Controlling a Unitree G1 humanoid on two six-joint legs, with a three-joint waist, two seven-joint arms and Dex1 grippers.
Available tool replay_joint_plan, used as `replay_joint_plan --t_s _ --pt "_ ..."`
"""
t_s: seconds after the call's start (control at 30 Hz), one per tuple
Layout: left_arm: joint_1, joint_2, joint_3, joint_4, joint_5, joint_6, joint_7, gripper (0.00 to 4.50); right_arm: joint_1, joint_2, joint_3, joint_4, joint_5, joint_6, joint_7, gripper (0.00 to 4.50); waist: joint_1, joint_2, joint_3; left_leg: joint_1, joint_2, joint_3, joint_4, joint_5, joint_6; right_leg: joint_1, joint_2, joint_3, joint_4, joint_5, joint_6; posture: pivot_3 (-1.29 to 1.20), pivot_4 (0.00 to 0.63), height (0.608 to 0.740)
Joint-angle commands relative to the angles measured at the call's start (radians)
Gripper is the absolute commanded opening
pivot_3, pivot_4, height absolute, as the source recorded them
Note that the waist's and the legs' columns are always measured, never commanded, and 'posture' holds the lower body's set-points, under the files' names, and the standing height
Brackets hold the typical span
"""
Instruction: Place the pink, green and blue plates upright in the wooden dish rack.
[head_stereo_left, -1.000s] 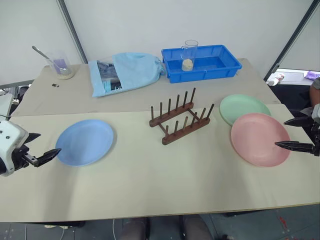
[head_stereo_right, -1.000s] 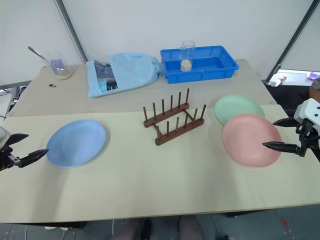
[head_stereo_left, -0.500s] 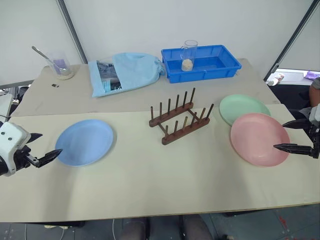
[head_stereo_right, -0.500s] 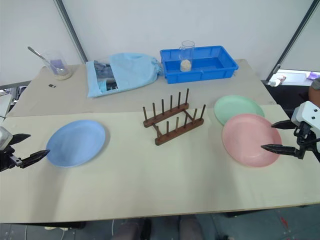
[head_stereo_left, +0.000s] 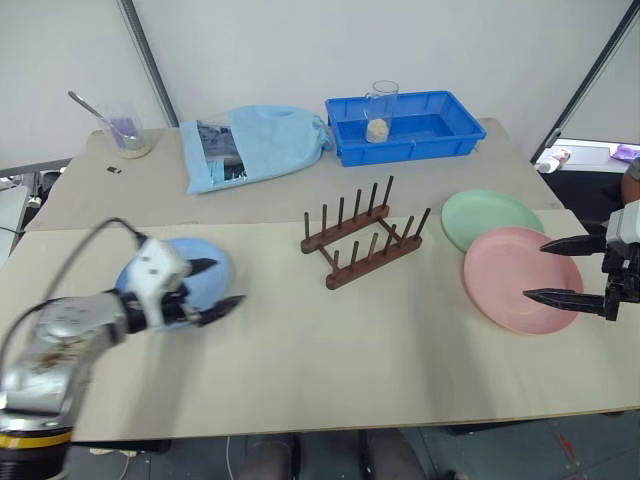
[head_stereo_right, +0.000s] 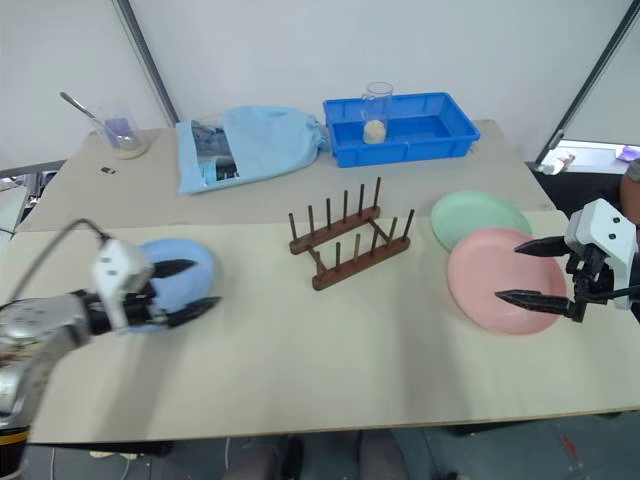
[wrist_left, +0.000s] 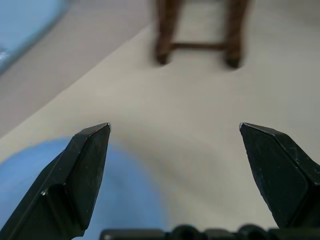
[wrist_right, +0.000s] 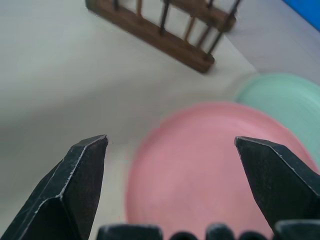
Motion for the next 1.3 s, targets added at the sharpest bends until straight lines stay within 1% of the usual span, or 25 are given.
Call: replay_joint_plan --t_s 0.03,0.1,0.17,0.23,0.4,0.53,0.73,0.77,0.8,0.9,0.93,1.0,1.1,1.17,1.23,1.3 --pt "-0.063 -0.081 -0.139 -0.002 0.028 -0.004 0.036 4.42 0.02 0.017 -0.068 -0.17 0.097 0.133 -0.068 4.5 -0.001 -0.001 0.0 0.0 0.0 0.0 0.0 0.0 0.0 0.0 0.0 0.0 0.0 0.001 0.0 0.0 0.15 0.74" --pt "-0.112 -0.165 -0.223 0.065 0.071 -0.033 0.07 4.42 0.046 0.03 -0.086 -0.235 0.119 0.183 -0.099 4.5 0.003 -0.001 0.0 0.0 0.0 0.0 0.002 0.0 0.0 0.001 0.001 0.0 0.0 0.001 0.001 0.0 0.15 0.74" --pt "-0.16 -0.238 -0.302 0.164 0.157 -0.104 0.111 4.42 0.075 0.04 -0.106 -0.281 0.129 0.213 -0.121 4.5 0.007 -0.001 0.0 0.0 0.0 0.001 0.003 0.0 0.0 0.002 0.001 0.0 -0.001 0.0 0.006 0.0 0.15 0.74" --pt "-0.202 -0.311 -0.326 0.263 0.2 -0.155 0.157 4.42 0.096 0.046 -0.126 -0.32 0.143 0.241 -0.142 4.5 0.013 -0.002 0.001 0.0 0.0 0.002 0.004 0.0 0.0 0.003 0.002 0.0 -0.002 0.001 0.008 0.0 0.15 0.74" --pt "-0.279 -0.442 -0.346 0.489 0.266 -0.276 0.221 4.42 0.139 0.059 -0.166 -0.398 0.173 0.292 -0.18 4.5 0.014 -0.002 0.001 -0.001 0.001 0.003 0.005 0.001 0.001 0.001 0.003 0.001 -0.002 0.001 0.008 0.0 0.15 0.74" --pt "-0.323 -0.489 -0.34 0.609 0.29 -0.337 0.216 4.42 0.148 0.06 -0.18 -0.43 0.191 0.318 -0.204 4.5 0.018 -0.002 0.001 -0.003 0.001 0.003 0.005 0.001 0.001 0.001 0.003 0.001 -0.002 0.002 0.008 0.0 0.15 0.74" --pt "-0.363 -0.508 -0.357 0.706 0.297 -0.385 0.136 4.42 0.149 0.065 -0.182 -0.454 0.207 0.334 -0.23 4.5 0.024 -0.003 0.001 -0.003 0.001 0.004 0.005 0.001 0.001 0.001 0.003 0.001 -0.003 0.002 0.008 0.0 0.15 0.74" --pt "-0.372 -0.514 -0.356 0.723 0.298 -0.392 0.129 3.9 0.15 0.066 -0.182 -0.456 0.209 0.335 -0.233 4.5 0.024 -0.003 0.001 -0.003 0.001 0.004 0.005 0.001 0.001 0.001 0.003 0.001 -0.003 0.002 0.008 0.0 0.15 0.74" --pt "-0.382 -0.522 -0.356 0.741 0.302 -0.401 0.125 3.67 0.15 0.067 -0.182 -0.458 0.21 0.336 -0.236 4.5 0.025 -0.003 0.001 -0.003 0.001 0.004 0.005 0.001 0.001 0.001 0.003 0.001 -0.003 0.001 0.008 0.0 0.15 0.74" --pt "-0.412 -0.542 -0.358 0.788 0.319 -0.427 0.123 2.21 0.154 0.07 -0.182 -0.46 0.213 0.335 -0.243 4.5 0.027 -0.003 0.001 -0.003 0.001 0.004 0.006 0.001 0.001 0.001 0.003 0.001 -0.003 0.002 0.009 0.0 0.15 0.74" --pt "-0.422 -0.552 -0.36 0.806 0.327 -0.436 0.126 1.83 0.156 0.071 -0.182 -0.461 0.212 0.334 -0.244 4.5 0.027 -0.003 0.001 -0.003 0.001 0.004 0.006 0.001 0.001 0.001 0.003 0.001 -0.003 0.002 0.009 0.0 0.15 0.74" --pt "-0.439 -0.568 -0.363 0.84 0.341 -0.455 0.131 0.88 0.163 0.074 -0.182 -0.465 0.21 0.331 -0.247 4.5 0.027 -0.003 0.001 -0.004 0.0 0.004 0.006 0.001 0.001 0.001 0.003 0.001 -0.003 0.002 0.009 0.0 0.15 0.74" --pt "-0.452 -0.576 -0.365 0.875 0.358 -0.482 0.131 0.86 0.177 0.078 -0.186 -0.474 0.209 0.328 -0.251 4.5 0.027 -0.003 0.001 -0.004 0.001 0.004 0.006 0.001 0.001 0.001 0.003 0.001 -0.003 0.002 0.009 0.0 0.15 0.74" --pt "-0.447 -0.559 -0.371 0.876 0.376 -0.507 0.116 0.86 0.193 0.078 -0.195 -0.483 0.21 0.331 -0.247 4.5 0.026 -0.003 0.001 -0.004 0.001 0.004 0.006 0.001 0.001 0.001 0.003 0.001 -0.003 0.002 0.009 0.0 0.15 0.74" --pt "-0.437 -0.53 -0.368 0.855 0.376 -0.518 0.087 0.86 0.217 0.075 -0.21 -0.495 0.213 0.337 -0.237 4.5 0.025 -0.003 0.001 -0.004 0.001 0.004 0.006 0.001 0.001 0.001 0.003 0.001 -0.003 0.002 0.009 0.0 0.15 0.74" --pt "-0.425 -0.479 -0.37 0.816 0.363 -0.53 0.013 0.86 0.254 0.068 -0.232 -0.51 0.208 0.337 -0.217 4.5 0.022 -0.003 0.001 -0.004 0.001 0.004 0.006 0.001 0.001 0.001 0.004 0.001 -0.003 0.002 0.009 0.0 0.15 0.74"
